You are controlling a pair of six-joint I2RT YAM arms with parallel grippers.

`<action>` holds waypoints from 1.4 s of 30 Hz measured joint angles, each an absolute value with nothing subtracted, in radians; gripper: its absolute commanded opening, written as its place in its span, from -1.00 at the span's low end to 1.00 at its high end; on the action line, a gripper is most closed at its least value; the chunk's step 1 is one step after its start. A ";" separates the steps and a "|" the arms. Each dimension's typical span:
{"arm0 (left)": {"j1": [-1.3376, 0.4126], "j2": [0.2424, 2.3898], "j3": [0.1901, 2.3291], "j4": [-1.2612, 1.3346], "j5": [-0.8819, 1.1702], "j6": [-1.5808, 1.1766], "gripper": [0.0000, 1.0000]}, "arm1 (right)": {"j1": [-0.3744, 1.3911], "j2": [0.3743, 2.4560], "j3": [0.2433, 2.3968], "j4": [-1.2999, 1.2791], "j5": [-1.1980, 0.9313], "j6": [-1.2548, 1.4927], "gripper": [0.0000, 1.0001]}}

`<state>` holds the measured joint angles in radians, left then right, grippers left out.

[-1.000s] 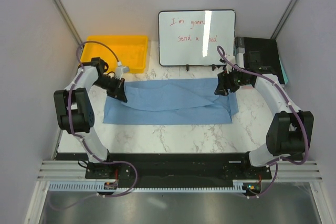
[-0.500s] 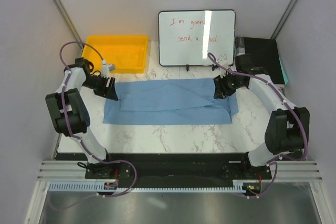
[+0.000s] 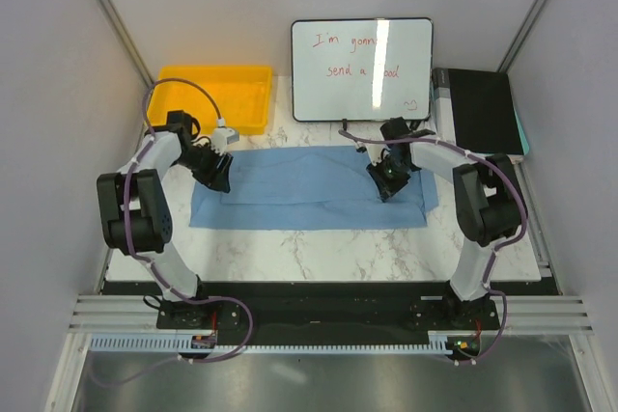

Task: Fold and stack the long sleeve shirts
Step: Fold the shirt

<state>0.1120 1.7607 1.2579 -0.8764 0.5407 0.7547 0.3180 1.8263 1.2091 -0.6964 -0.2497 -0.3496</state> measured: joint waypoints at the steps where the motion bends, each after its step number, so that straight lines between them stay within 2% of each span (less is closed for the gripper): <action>1: 0.105 1.761 1.247 -0.870 0.525 0.762 0.07 | 0.319 1.861 1.218 -0.692 -0.227 -0.347 -0.48; 5: 0.088 1.759 1.218 -0.834 0.474 0.816 0.01 | 0.317 1.897 1.265 -0.688 -0.177 -0.344 -0.47; 13: -0.033 1.668 0.983 -0.746 0.296 1.031 -0.16 | 0.316 1.895 1.265 -0.675 -0.098 -0.384 -0.39; 16: -0.134 1.580 0.882 -0.718 0.243 1.092 -0.20 | 0.311 1.896 1.270 -0.675 -0.060 -0.407 -0.29; 18: -0.223 1.521 0.823 -0.726 0.229 1.111 -0.23 | 0.298 1.897 1.274 -0.675 -0.036 -0.426 -0.13; 25: -0.638 1.414 0.749 -0.836 0.292 1.070 -0.23 | 0.212 1.869 1.312 -0.743 -0.046 -0.461 0.18; 29: -0.855 1.430 0.802 -0.881 0.351 0.975 -0.23 | 0.205 1.772 1.314 -0.796 -0.062 -0.455 0.17; 32: -0.947 1.497 0.892 -0.890 0.409 0.897 -0.23 | 0.210 1.709 1.330 -0.829 -0.085 -0.439 0.13; 38: -0.946 1.504 0.997 -0.884 0.463 0.811 -0.23 | 0.212 1.685 1.322 -0.857 -0.129 -0.405 0.00; 42: -0.841 1.398 0.983 -0.901 0.478 0.818 -0.23 | 0.220 1.682 1.274 -0.877 -0.145 -0.392 -0.06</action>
<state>-0.8410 1.3979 0.9829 -0.9012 0.4778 0.8185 0.2199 1.6817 1.2743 -0.8772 -0.1452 -0.3920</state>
